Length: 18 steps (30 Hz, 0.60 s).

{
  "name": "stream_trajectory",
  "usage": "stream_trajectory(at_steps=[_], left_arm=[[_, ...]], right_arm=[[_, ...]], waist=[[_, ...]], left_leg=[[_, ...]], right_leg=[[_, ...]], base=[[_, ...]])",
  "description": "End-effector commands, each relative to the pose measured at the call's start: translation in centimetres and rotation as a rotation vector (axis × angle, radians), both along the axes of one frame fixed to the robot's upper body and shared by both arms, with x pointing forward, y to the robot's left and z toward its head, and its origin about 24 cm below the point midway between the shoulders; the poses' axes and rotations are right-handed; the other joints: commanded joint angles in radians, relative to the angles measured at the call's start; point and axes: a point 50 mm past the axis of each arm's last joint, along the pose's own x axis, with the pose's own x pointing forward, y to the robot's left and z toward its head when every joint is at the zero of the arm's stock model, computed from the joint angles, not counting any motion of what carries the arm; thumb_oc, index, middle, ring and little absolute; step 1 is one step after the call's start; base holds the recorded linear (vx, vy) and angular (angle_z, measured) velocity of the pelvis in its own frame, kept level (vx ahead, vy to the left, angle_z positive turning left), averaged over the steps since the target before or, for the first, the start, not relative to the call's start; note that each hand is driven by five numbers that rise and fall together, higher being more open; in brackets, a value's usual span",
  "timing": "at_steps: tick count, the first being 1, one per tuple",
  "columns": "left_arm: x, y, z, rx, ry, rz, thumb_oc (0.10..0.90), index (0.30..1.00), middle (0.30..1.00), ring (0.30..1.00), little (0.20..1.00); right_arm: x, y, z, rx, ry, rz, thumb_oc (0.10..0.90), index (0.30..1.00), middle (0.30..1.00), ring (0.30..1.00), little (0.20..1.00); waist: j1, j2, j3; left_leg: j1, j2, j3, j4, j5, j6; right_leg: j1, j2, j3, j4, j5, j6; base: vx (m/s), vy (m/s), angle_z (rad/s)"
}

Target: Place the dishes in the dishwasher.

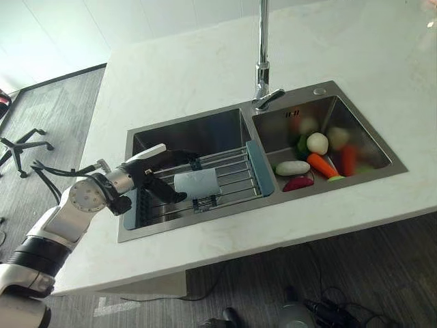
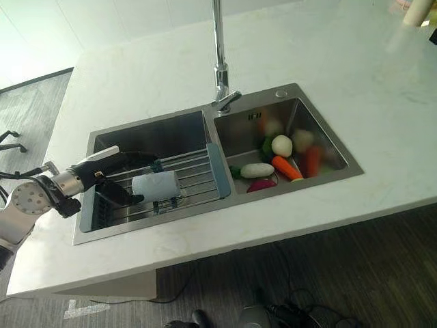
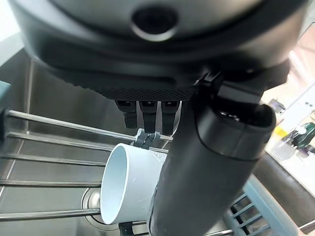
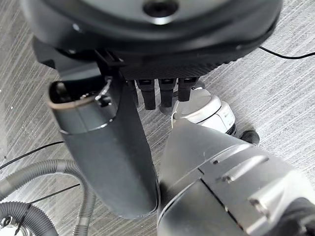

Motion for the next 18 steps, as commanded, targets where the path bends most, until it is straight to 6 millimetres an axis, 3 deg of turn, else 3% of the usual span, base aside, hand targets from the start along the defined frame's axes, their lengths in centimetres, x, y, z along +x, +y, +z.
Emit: stream_trajectory(at_steps=[1,10,18], left_arm=[[0.7,0.5,6.0,-0.083,-0.276,0.025,0.8,0.9,0.9,0.9,0.9],[1.0,-0.8,5.0,-0.128,-0.128,-0.034,0.8,0.9,0.9,0.9,0.9],[1.2,0.0,3.6,-0.058,0.016,0.014,0.8,0.9,0.9,0.9,0.9]], right_arm=[[-7.1,-1.1,-0.6,-0.034,0.212,-0.002,0.8,0.9,0.9,0.9,0.9],[-6.3,-2.2,0.0,-0.065,0.181,-0.005,0.8,0.9,0.9,0.9,0.9],[-5.7,-2.6,0.2,-0.076,0.165,-0.018,0.8,0.9,0.9,0.9,0.9]], waist=[[-0.025,0.015,-0.036],[-0.041,0.041,-0.009],[-0.043,0.055,0.003]], left_leg=[[-0.004,0.005,-0.081,0.029,-0.126,-0.049],[-0.013,0.001,-0.073,0.029,-0.115,-0.054],[-0.019,-0.001,-0.071,0.029,-0.107,-0.056]], right_leg=[[-0.034,0.0,0.016,0.127,-0.178,0.061],[-0.05,-0.005,0.023,0.127,-0.175,0.061],[-0.055,-0.01,0.019,0.127,-0.173,0.061]], base=[[0.01,0.035,-0.08],[0.0,0.016,-0.05],[0.0,0.003,-0.02]])
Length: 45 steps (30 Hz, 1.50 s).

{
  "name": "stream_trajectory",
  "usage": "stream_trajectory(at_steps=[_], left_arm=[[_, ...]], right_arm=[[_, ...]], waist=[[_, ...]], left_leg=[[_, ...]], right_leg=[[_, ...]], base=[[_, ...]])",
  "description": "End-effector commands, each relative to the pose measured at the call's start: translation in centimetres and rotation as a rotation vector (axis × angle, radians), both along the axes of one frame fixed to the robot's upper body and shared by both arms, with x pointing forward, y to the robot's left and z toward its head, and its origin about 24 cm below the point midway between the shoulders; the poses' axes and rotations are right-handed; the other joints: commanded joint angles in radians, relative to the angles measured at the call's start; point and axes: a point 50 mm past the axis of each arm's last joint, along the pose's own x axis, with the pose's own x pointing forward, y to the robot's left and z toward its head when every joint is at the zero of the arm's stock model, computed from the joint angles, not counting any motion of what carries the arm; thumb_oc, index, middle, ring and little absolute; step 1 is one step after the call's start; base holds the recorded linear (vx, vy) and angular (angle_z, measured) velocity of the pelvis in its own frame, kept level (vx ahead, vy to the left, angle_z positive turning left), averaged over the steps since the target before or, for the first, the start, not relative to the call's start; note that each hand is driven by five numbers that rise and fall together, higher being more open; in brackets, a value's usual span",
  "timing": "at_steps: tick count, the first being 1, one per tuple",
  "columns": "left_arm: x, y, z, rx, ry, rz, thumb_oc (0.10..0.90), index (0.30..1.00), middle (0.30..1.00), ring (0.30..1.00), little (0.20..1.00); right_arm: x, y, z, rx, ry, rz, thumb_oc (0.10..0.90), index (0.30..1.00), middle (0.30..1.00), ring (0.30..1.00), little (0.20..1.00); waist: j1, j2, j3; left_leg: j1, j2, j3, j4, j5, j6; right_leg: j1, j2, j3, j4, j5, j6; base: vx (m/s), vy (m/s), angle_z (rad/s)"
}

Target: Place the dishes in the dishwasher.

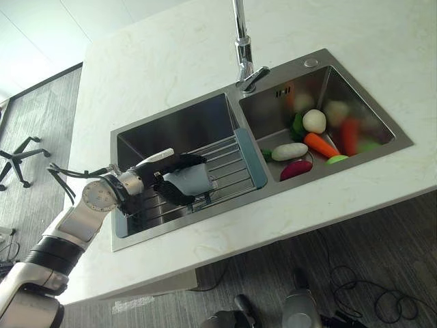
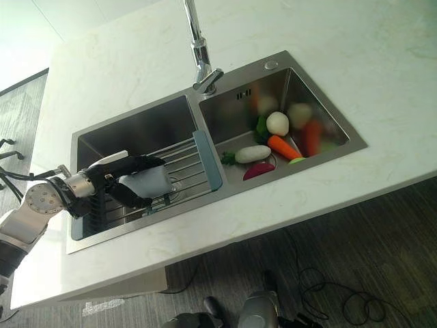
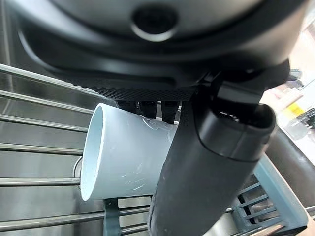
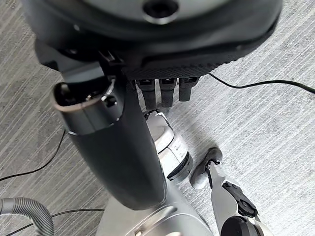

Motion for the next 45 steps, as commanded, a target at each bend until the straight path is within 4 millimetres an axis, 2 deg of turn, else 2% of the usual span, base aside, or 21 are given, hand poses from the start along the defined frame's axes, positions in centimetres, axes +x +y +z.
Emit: stream_trajectory(at_steps=[1,8,13,28,29,30,31,37,40,45], left_arm=[[0.8,0.6,4.2,0.009,-0.103,0.017,0.8,0.9,0.9,0.9,0.9],[1.2,1.6,3.6,0.111,-0.065,0.105,0.8,0.9,0.9,0.9,0.9],[1.2,3.1,3.0,0.215,-0.068,0.18,0.8,0.9,0.9,0.9,0.9],[1.5,3.8,1.6,0.392,0.024,0.187,0.8,0.9,0.9,0.9,0.9],[1.5,3.7,1.6,0.408,0.028,0.178,0.634,0.651,0.651,0.651,0.651],[1.6,3.6,1.7,0.426,0.024,0.168,0.428,0.342,0.342,0.342,0.342],[1.6,3.5,1.8,0.452,0.03,0.162,0.4,0.3,0.3,0.3,0.3],[1.7,2.8,2.5,0.534,-0.025,0.103,0.4,0.3,0.3,0.3,0.3],[1.8,1.7,3.9,0.564,-0.106,0.047,0.4,0.3,0.3,0.3,0.3],[1.9,1.3,5.3,0.549,-0.201,0.057,0.4,0.3,0.3,0.3,0.3]], right_arm=[[-2.7,-0.9,0.1,-0.02,0.063,-0.01,0.8,0.9,0.9,0.9,0.9],[-2.2,-0.9,0.2,-0.025,0.052,-0.009,0.8,0.9,0.9,0.9,0.9],[-1.9,-0.7,0.2,-0.018,0.046,-0.007,0.8,0.9,0.9,0.9,0.9],[-1.1,-0.8,0.4,-0.02,0.026,0.009,0.8,0.9,0.9,0.9,0.9],[-1.1,-0.9,0.4,-0.022,0.025,0.01,0.8,0.9,0.9,0.9,0.9],[-1.0,-0.9,0.5,-0.023,0.023,0.011,0.8,0.9,0.9,0.9,0.9],[-0.9,-1.0,0.5,-0.025,0.021,0.012,0.8,0.9,0.9,0.9,0.9],[-0.6,-1.1,0.6,-0.027,0.012,0.016,0.8,0.9,0.9,0.9,0.9],[-0.7,-1.1,0.6,-0.027,0.011,0.015,0.8,0.9,0.9,0.9,0.9],[-0.9,-1.0,0.5,-0.025,0.015,0.014,0.8,0.9,0.9,0.9,0.9]], waist=[[-0.011,0.006,-0.054],[-0.013,0.01,-0.05],[-0.011,0.007,-0.046],[-0.021,0.008,-0.031],[-0.022,0.009,-0.031],[-0.023,0.009,-0.03],[-0.025,0.011,-0.03],[-0.027,0.012,-0.028],[-0.026,0.014,-0.029],[-0.021,0.013,-0.037]], left_leg=[[-0.035,0.014,-0.099,0.066,-0.113,-0.061],[-0.038,0.013,-0.1,0.066,-0.109,-0.06],[-0.04,0.012,-0.102,0.066,-0.107,-0.058],[-0.046,0.01,-0.1,0.066,-0.105,-0.057],[-0.046,0.009,-0.1,0.066,-0.105,-0.056],[-0.046,0.009,-0.1,0.066,-0.106,-0.056],[-0.046,0.008,-0.099,0.066,-0.106,-0.056],[-0.047,0.008,-0.098,0.066,-0.106,-0.057],[-0.045,0.008,-0.098,0.066,-0.107,-0.058],[-0.041,0.01,-0.097,0.066,-0.109,-0.058]], right_leg=[[-0.042,-0.003,-0.006,0.132,-0.177,0.054],[-0.043,-0.003,-0.007,0.132,-0.177,0.053],[-0.043,-0.003,-0.011,0.132,-0.177,0.051],[-0.051,-0.003,-0.007,0.132,-0.172,0.052],[-0.051,-0.002,-0.007,0.132,-0.172,0.052],[-0.051,-0.002,-0.006,0.132,-0.172,0.052],[-0.051,-0.002,-0.005,0.132,-0.172,0.052],[-0.053,-0.002,-0.004,0.132,-0.171,0.053],[-0.051,-0.003,-0.006,0.132,-0.172,0.055],[-0.044,-0.006,-0.013,0.132,-0.175,0.055]], base=[[0.0,0.0,0.0],[0.0,0.0,0.0],[0.0,0.0,0.0],[0.0,0.0,0.0],[0.0,0.0,0.0],[0.0,0.0,0.0],[0.0,0.0,0.0],[0.0,0.0,0.0],[0.0,0.0,0.0],[0.0,0.0,0.0]])
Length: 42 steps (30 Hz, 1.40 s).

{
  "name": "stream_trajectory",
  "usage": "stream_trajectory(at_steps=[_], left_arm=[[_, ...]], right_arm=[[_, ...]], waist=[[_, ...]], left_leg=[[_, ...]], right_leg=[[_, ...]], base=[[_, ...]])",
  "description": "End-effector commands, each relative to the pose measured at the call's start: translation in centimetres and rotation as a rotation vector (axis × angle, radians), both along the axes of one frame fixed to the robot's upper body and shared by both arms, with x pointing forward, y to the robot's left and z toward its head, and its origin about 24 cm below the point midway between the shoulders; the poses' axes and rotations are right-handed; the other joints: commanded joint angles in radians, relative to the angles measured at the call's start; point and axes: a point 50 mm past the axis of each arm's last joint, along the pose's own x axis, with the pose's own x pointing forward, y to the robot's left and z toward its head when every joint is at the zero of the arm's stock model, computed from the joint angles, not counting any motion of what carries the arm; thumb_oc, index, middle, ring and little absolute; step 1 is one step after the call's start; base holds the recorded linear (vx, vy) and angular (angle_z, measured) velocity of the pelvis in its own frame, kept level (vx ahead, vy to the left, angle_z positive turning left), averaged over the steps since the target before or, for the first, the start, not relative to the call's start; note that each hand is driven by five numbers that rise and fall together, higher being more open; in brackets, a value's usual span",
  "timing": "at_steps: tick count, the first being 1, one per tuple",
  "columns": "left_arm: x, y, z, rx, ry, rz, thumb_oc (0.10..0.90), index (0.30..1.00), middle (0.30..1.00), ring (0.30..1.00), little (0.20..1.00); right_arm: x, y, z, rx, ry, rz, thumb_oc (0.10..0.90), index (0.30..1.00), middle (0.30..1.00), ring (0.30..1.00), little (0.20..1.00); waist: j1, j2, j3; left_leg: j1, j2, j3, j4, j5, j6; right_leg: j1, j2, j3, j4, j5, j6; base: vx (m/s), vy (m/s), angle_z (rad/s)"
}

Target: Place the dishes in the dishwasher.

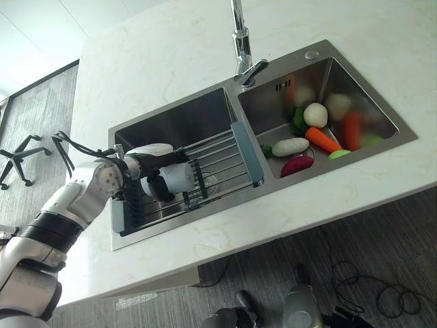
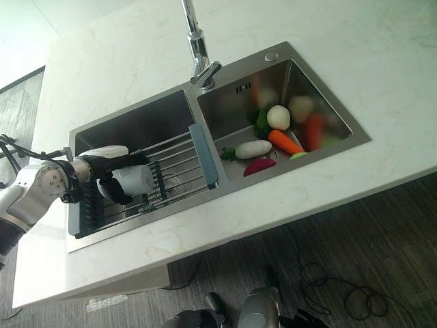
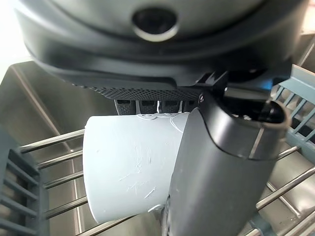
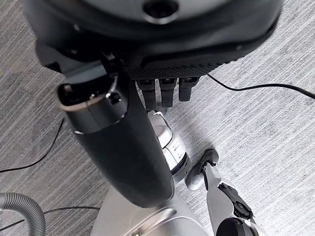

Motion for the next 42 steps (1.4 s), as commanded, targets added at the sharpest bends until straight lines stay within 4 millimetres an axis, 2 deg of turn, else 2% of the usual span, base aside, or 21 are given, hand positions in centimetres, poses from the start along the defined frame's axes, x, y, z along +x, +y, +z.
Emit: stream_trajectory(at_steps=[1,6,10,17,18,19,21,25,27,31,33,35,36,39,42], left_arm=[[-0.2,1.5,3.7,0.018,-0.177,0.035,0.4,0.3,0.3,0.3,0.3],[-0.5,1.6,5.0,-0.023,-0.291,0.026,0.4,0.3,0.3,0.3,0.3],[-1.1,1.8,6.9,-0.031,-0.433,0.021,0.4,0.3,0.3,0.3,0.3],[-3.4,3.0,12.2,-0.024,-0.765,0.023,0.4,0.3,0.3,0.3,0.3],[-3.4,3.0,12.2,-0.024,-0.765,0.023,0.4,0.3,0.3,0.3,0.3],[-4.4,3.2,13.8,-0.032,-0.845,0.021,0.4,0.3,0.3,0.3,0.3],[-5.3,3.7,14.9,-0.049,-0.918,0.037,0.4,0.3,0.3,0.3,0.3],[-7.2,4.8,16.3,-0.067,-1.044,0.062,0.4,0.3,0.3,0.3,0.3],[-9.0,6.2,17.0,-0.091,-1.153,0.12,0.4,0.3,0.3,0.3,0.3],[-11.4,9.7,16.7,-0.066,-1.246,0.249,0.4,0.3,0.3,0.3,0.3],[-12.5,11.2,16.1,-0.064,-1.263,0.32,0.4,0.3,0.3,0.3,0.3],[-13.1,12.0,15.7,-0.087,-1.298,0.364,0.4,0.3,0.3,0.3,0.3],[-13.5,12.6,15.1,-0.124,-1.308,0.394,0.4,0.3,0.3,0.3,0.3],[-13.9,13.8,12.7,-0.193,-1.298,0.438,0.4,0.3,0.3,0.3,0.3],[-13.7,14.1,10.0,-0.268,-1.278,0.473,0.4,0.3,0.3,0.3,0.3]], right_arm=[[-2.2,-0.5,0.0,-0.004,0.033,-0.022,0.8,0.9,0.9,0.9,0.9],[-2.4,-0.2,-0.2,0.003,0.033,-0.03,0.8,0.9,0.9,0.9,0.9],[-3.0,0.4,-0.6,0.015,0.048,-0.047,0.8,0.9,0.9,0.9,0.9],[-4.1,1.6,-1.4,0.053,0.102,-0.065,0.8,0.9,0.9,0.9,0.9],[-4.1,1.6,-1.4,0.053,0.102,-0.065,0.8,0.9,0.9,0.9,0.9],[-4.2,2.0,-1.6,0.067,0.11,-0.07,0.8,0.9,0.9,0.9,0.9],[-4.0,2.3,-1.7,0.073,0.114,-0.05,0.8,0.9,0.9,0.9,0.9],[-3.2,2.6,-1.7,0.089,0.088,-0.001,0.8,0.9,0.9,0.9,0.9],[-2.2,2.7,-1.6,0.089,0.072,0.068,0.8,0.9,0.9,0.9,0.9],[-0.8,3.2,-1.5,0.091,0.097,0.252,0.8,0.9,0.9,0.9,0.9],[-0.3,3.5,-1.5,0.086,0.116,0.333,0.8,0.9,0.9,0.9,0.9],[0.4,3.4,-1.3,0.068,0.1,0.357,0.8,0.9,0.9,0.9,0.9],[1.1,3.0,-1.1,0.05,0.093,0.33,0.8,0.9,0.9,0.9,0.9],[2.0,2.3,-0.7,0.066,0.069,0.257,0.8,0.9,0.9,0.9,0.9],[3.0,2.6,-0.5,0.065,0.003,0.255,0.8,0.9,0.9,0.9,0.9]], waist=[[-0.006,0.003,-0.063],[0.004,0.0,-0.075],[0.023,-0.007,-0.102],[0.072,-0.028,-0.15],[0.072,-0.028,-0.15],[0.094,-0.035,-0.162],[0.115,-0.042,-0.171],[0.16,-0.055,-0.183],[0.2,-0.059,-0.195],[0.275,-0.063,-0.205],[0.294,-0.056,-0.192],[0.319,-0.042,-0.173],[0.34,-0.038,-0.171],[0.333,-0.039,-0.169],[0.328,-0.052,-0.168]], left_leg=[[-0.041,0.021,-0.09,0.078,-0.119,-0.061],[-0.038,0.026,-0.091,0.078,-0.12,-0.062],[-0.025,0.036,-0.086,0.078,-0.124,-0.064],[0.0,0.053,-0.099,0.078,-0.134,-0.067],[0.0,0.053,-0.099,0.078,-0.134,-0.067],[0.005,0.053,-0.116,0.078,-0.136,-0.067],[0.011,0.053,-0.132,0.078,-0.138,-0.066],[0.018,0.052,-0.165,0.078,-0.138,-0.065],[0.014,0.049,-0.203,0.078,-0.134,-0.068],[-0.006,0.057,-0.248,0.078,-0.111,-0.088],[-0.029,0.084,-0.223,0.078,-0.073,-0.115],[-0.087,0.126,-0.216,0.078,-0.014,-0.153],[-0.108,0.151,-0.221,0.078,-0.009,-0.179],[-0.076,0.205,-0.132,0.078,0.012,-0.177],[-0.025,0.212,-0.082,0.078,0.001,-0.159]], right_leg=[[-0.041,0.0,-0.01,0.129,-0.177,0.054],[-0.033,-0.002,-0.021,0.129,-0.182,0.053],[-0.012,-0.006,-0.047,0.129,-0.192,0.053],[0.046,-0.002,-0.103,0.129,-0.219,0.041],[0.046,-0.002,-0.103,0.129,-0.219,0.041],[0.061,0.004,-0.116,0.129,-0.227,0.036],[0.076,0.007,-0.13,0.129,-0.236,0.03],[0.098,0.015,-0.157,0.129,-0.249,0.018],[0.11,0.024,-0.182,0.129,-0.261,0.008],[0.125,0.03,-0.232,0.129,-0.274,-0.007],[0.143,0.022,-0.291,0.129,-0.274,-0.007],[0.156,0.011,-0.347,0.129,-0.281,-0.011],[0.171,-0.001,-0.37,0.129,-0.303,-0.006],[0.176,-0.044,-0.456,0.129,-0.274,-0.007],[0.178,-0.082,-0.512,0.129,-0.242,-0.01]], base=[[0.0,0.0,0.0],[-0.02,-0.005,0.01],[-0.03,-0.02,0.1],[-0.03,-0.046,0.14],[0.0,-0.064,0.14],[0.0,-0.058,0.18],[0.01,-0.074,0.22],[0.0,-0.074,0.24],[-0.03,-0.101,0.28],[-0.02,-0.103,0.34],[-0.12,-0.074,0.49],[-0.25,0.017,1.23],[-0.23,0.096,1.72],[-0.25,0.204,2.22],[-0.23,0.377,1.4]])
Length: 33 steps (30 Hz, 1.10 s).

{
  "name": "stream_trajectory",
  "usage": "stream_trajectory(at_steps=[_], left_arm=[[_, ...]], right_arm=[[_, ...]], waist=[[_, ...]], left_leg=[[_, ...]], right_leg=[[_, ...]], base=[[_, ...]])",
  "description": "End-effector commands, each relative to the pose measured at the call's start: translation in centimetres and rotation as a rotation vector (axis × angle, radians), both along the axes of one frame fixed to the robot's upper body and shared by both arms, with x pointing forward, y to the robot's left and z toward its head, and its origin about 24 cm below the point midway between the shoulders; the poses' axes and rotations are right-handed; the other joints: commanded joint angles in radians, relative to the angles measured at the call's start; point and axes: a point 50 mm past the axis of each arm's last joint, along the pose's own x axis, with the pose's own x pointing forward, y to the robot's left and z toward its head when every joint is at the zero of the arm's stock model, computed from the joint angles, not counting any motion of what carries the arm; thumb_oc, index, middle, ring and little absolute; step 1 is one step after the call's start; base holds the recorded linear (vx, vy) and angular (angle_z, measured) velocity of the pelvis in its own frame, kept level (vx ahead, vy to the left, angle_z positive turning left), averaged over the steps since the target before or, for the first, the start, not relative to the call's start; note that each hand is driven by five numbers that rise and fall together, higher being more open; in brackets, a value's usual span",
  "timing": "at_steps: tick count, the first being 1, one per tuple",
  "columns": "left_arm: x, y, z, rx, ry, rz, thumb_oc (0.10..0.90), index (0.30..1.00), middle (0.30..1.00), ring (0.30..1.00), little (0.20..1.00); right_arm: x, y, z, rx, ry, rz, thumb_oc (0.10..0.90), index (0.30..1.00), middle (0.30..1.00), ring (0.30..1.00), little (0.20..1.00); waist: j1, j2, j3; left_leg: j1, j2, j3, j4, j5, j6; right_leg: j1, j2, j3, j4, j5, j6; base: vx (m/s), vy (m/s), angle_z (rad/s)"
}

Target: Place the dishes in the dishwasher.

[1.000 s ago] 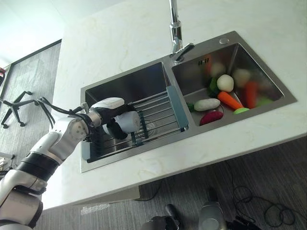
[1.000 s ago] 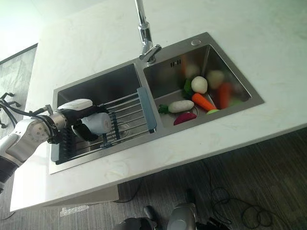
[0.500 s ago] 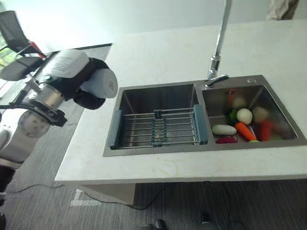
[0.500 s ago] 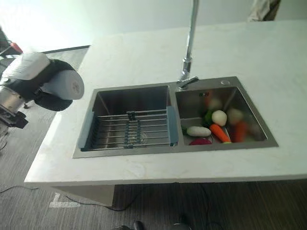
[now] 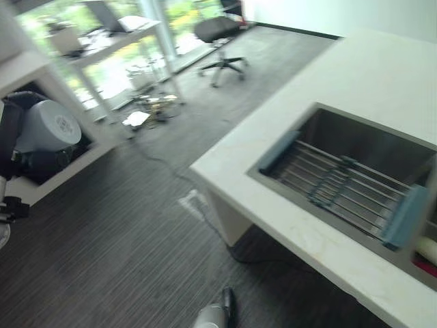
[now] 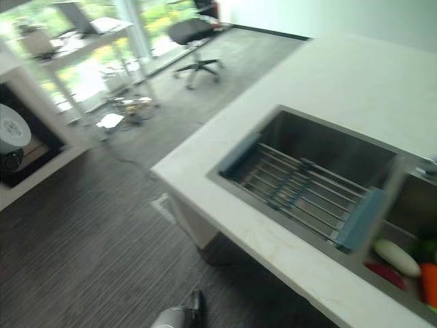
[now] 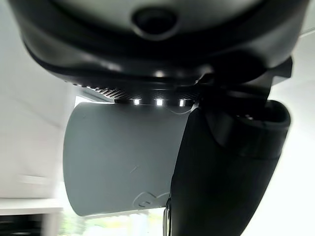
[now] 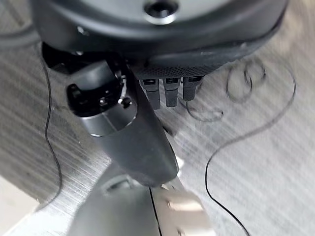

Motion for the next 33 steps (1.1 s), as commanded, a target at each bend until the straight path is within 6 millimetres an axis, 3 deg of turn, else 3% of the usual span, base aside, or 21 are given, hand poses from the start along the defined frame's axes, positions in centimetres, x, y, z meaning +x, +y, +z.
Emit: stream_trajectory(at_steps=[1,4,7,10,12,15,16,17,19,21,24,27,33], left_arm=[[-0.6,-0.1,6.0,0.033,-0.358,-0.032,0.4,0.3,0.3,0.3,0.3],[0.0,-1.9,4.7,-0.002,-0.336,-0.134,0.4,0.3,0.3,0.3,0.3],[1.5,-4.7,3.2,-0.029,-0.248,-0.256,0.4,0.3,0.3,0.3,0.3],[2.4,-6.8,2.4,-0.032,-0.202,-0.358,0.4,0.3,0.3,0.3,0.3],[3.5,-8.8,1.8,-0.036,-0.173,-0.437,0.4,0.3,0.3,0.3,0.3],[5.3,-11.2,0.9,-0.028,-0.127,-0.559,0.4,0.3,0.3,0.3,0.3],[5.8,-12.1,0.9,-0.029,-0.123,-0.601,0.4,0.3,0.3,0.3,0.3],[6.6,-13.6,1.0,-0.047,-0.112,-0.659,0.4,0.3,0.3,0.3,0.3],[7.3,-15.3,1.1,-0.074,-0.092,-0.713,0.4,0.3,0.3,0.3,0.3],[7.9,-16.1,0.5,-0.111,-0.072,-0.736,0.4,0.3,0.3,0.3,0.3],[8.1,-17.1,-1.5,-0.139,-0.045,-0.736,0.4,0.3,0.3,0.3,0.3],[8.0,-17.6,-2.2,-0.154,-0.044,-0.719,0.4,0.3,0.3,0.3,0.3],[7.5,-17.1,-1.3,-0.17,-0.056,-0.706,0.4,0.3,0.3,0.3,0.3]], right_arm=[[7.3,2.8,0.2,0.137,-0.319,-0.081,0.8,0.9,0.9,0.9,0.9],[6.5,3.0,0.0,0.156,-0.335,-0.187,0.8,0.9,0.9,0.9,0.9],[6.1,3.5,-0.3,0.184,-0.357,-0.277,0.8,0.9,0.9,0.9,0.9],[6.6,4.1,-0.3,0.211,-0.409,-0.349,0.8,0.9,0.9,0.9,0.9],[7.1,4.6,-0.3,0.237,-0.443,-0.369,0.8,0.9,0.9,0.9,0.9],[7.2,5.4,-0.4,0.255,-0.46,-0.335,0.8,0.9,0.9,0.9,0.9],[7.1,5.5,-0.4,0.257,-0.464,-0.338,0.8,0.9,0.9,0.9,0.9],[6.9,5.6,-0.5,0.262,-0.452,-0.318,0.8,0.9,0.9,0.9,0.9],[6.1,5.6,-0.7,0.266,-0.424,-0.308,0.8,0.9,0.9,0.9,0.9],[5.5,5.8,-0.9,0.273,-0.393,-0.302,0.8,0.9,0.9,0.9,0.9],[5.1,6.3,-1.2,0.28,-0.322,-0.289,0.8,0.9,0.9,0.9,0.9],[5.1,6.2,-1.3,0.269,-0.282,-0.254,0.8,0.9,0.9,0.9,0.9],[5.3,5.5,-1.0,0.252,-0.268,-0.21,0.8,0.9,0.9,0.9,0.9]], waist=[[-0.08,0.031,-0.031],[-0.086,0.023,-0.047],[-0.066,0.003,-0.059],[-0.048,-0.01,-0.06],[-0.067,-0.013,-0.054],[-0.134,-0.015,-0.033],[-0.156,-0.018,-0.023],[-0.185,-0.035,-0.014],[-0.216,-0.061,-0.012],[-0.231,-0.067,-0.015],[-0.217,-0.076,-0.02],[-0.206,-0.075,-0.025],[-0.2,-0.069,-0.022]], left_leg=[[0.009,-0.015,-0.021,0.042,-0.077,0.029],[0.033,0.001,0.022,0.042,-0.088,0.028],[0.046,-0.096,-0.035,0.042,-0.161,0.065],[0.051,-0.152,-0.049,0.042,-0.198,0.103],[0.052,-0.184,-0.079,0.042,-0.216,0.136],[0.052,-0.215,-0.16,0.042,-0.234,0.173],[0.037,-0.218,-0.17,0.042,-0.213,0.181],[0.031,-0.241,-0.2,0.042,-0.217,0.185],[0.015,-0.277,-0.238,0.042,-0.215,0.186],[0.007,-0.285,-0.267,0.042,-0.212,0.188],[0.005,-0.258,-0.25,0.042,-0.203,0.175],[0.011,-0.234,-0.248,0.042,-0.199,0.156],[0.031,-0.204,-0.27,0.042,-0.185,0.129]], right_leg=[[-0.046,-0.027,0.03,0.143,-0.179,0.066],[-0.026,-0.059,-0.02,0.143,-0.162,0.075],[-0.011,-0.12,-0.008,0.143,-0.115,0.127],[0.011,-0.152,-0.022,0.143,-0.084,0.135],[0.013,-0.128,0.02,0.143,-0.069,0.123],[-0.025,-0.014,0.186,0.143,-0.09,0.114],[-0.053,0.028,0.221,0.143,-0.105,0.098],[-0.08,0.07,0.313,0.143,-0.137,0.094],[-0.142,0.095,0.444,0.143,-0.131,0.107],[-0.169,0.114,0.519,0.143,-0.111,0.117],[-0.154,0.118,0.483,0.143,-0.123,0.105],[-0.14,0.13,0.463,0.143,-0.15,0.089],[-0.107,0.171,0.455,0.143,-0.191,0.051]], base=[[-0.11,0.196,0.9],[-0.1,0.499,1.28],[0.09,0.631,1.35],[0.09,0.367,0.24],[0.13,0.292,0.23],[0.12,0.119,0.82],[0.04,0.005,1.17],[0.01,-0.046,1.05],[0.08,-0.11,1.38],[0.1,-0.142,1.97],[0.05,-0.187,0.64],[0.05,-0.183,0.23],[0.04,-0.235,0.1]])
